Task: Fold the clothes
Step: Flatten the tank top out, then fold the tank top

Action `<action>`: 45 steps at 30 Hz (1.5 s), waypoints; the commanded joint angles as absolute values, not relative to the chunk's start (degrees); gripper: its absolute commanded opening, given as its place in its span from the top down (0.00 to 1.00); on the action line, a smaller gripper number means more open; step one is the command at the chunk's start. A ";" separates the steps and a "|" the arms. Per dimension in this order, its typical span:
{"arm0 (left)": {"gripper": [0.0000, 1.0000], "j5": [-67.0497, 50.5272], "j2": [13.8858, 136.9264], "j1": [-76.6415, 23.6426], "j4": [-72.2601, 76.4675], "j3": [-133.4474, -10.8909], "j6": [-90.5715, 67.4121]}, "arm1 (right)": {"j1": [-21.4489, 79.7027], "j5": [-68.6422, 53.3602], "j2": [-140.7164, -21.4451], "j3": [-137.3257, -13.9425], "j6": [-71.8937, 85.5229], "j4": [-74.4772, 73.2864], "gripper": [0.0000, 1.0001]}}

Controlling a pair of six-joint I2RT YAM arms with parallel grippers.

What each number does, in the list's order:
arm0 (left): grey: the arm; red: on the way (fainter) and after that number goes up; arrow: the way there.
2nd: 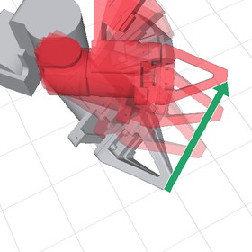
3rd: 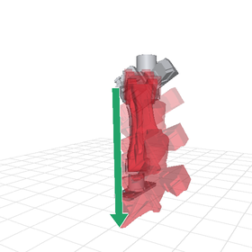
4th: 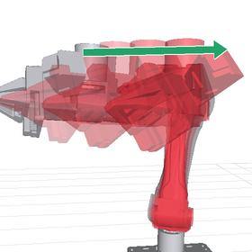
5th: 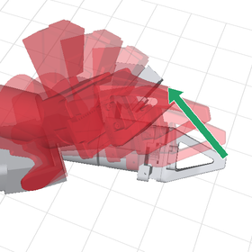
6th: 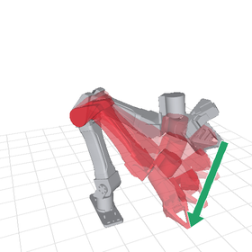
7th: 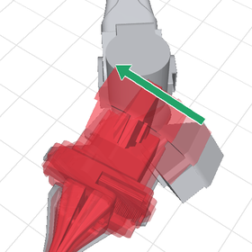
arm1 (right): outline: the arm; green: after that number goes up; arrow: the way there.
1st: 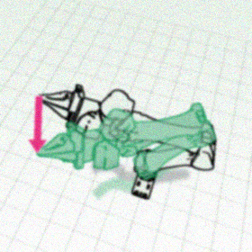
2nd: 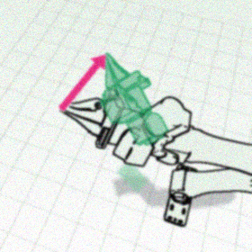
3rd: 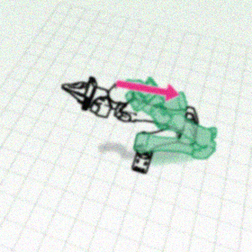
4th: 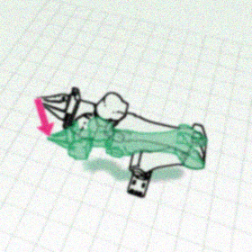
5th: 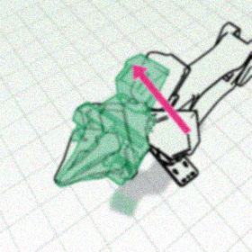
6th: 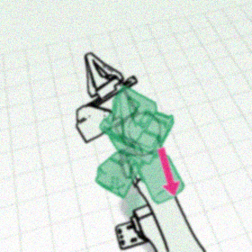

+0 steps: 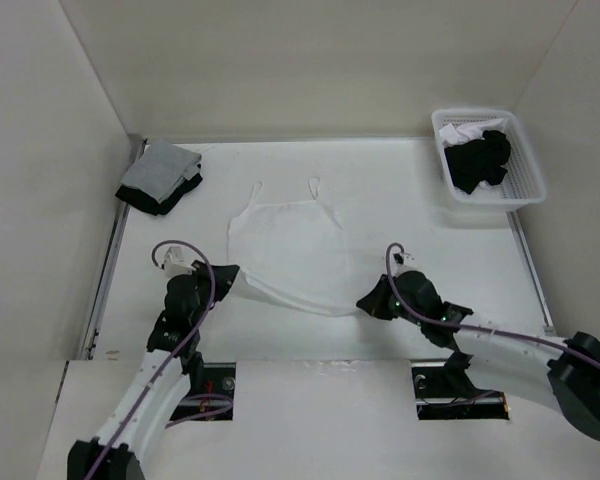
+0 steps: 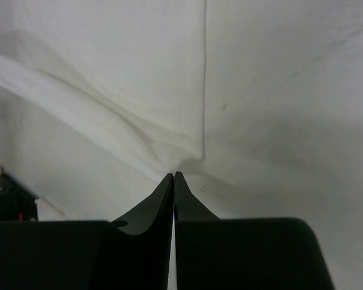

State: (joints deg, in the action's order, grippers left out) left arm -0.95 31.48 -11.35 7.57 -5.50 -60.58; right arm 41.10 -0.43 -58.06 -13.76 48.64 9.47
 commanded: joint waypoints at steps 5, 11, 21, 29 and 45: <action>0.95 -5.89 5.83 -12.96 -21.58 -6.23 -66.71 | 57.33 13.08 -37.03 -10.81 62.39 -1.02 0.96; 0.94 0.86 1.83 -12.26 -27.43 -14.57 -63.47 | 57.80 14.42 -34.35 -18.44 57.94 -8.44 0.95; 0.94 10.19 29.84 -10.06 7.42 -18.71 -60.82 | 36.01 3.71 -60.70 -38.12 41.67 6.31 0.96; 0.95 15.12 67.19 -8.40 31.36 -31.79 -58.53 | 24.13 -7.37 -85.58 -60.27 39.46 9.67 0.95; 0.63 11.94 90.55 -4.08 35.77 -43.54 -57.39 | 19.38 -11.69 -114.28 -83.26 40.79 8.16 0.51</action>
State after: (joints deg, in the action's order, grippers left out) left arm 11.73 98.06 -4.05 31.70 -48.16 -58.24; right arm 18.85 -11.99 -119.61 -86.48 41.91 5.23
